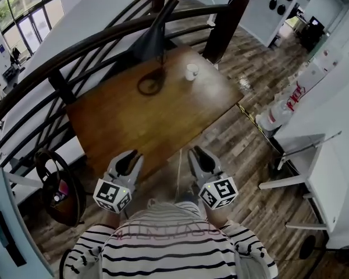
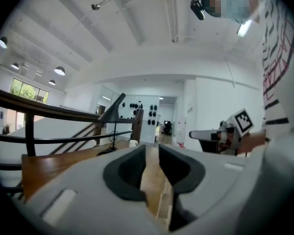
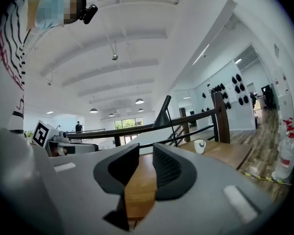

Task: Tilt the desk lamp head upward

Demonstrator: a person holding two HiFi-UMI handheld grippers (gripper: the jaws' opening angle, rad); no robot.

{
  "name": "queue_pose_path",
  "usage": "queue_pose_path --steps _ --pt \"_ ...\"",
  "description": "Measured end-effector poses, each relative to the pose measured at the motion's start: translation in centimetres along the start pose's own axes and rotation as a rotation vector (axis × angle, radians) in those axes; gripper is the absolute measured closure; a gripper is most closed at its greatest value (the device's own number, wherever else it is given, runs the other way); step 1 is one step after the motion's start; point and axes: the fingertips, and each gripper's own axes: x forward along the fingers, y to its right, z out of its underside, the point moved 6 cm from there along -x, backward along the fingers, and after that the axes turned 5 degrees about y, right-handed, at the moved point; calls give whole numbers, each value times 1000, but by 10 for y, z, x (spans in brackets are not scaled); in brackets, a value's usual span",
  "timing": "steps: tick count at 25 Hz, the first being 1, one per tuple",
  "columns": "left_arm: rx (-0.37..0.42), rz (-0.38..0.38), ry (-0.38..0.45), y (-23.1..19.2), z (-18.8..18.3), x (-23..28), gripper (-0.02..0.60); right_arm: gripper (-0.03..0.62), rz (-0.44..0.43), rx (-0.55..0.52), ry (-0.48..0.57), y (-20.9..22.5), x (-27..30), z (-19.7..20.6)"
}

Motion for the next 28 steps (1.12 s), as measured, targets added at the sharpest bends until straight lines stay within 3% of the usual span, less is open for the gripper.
queue_pose_path --steps 9,15,28 --pt "12 -32 -1 -6 4 50 429 413 14 -29 1 55 26 -7" --pt "5 -104 9 0 7 107 372 379 -40 -30 -25 112 44 -15" --pt "-9 -277 23 26 17 230 344 342 -198 -45 -41 250 83 -42"
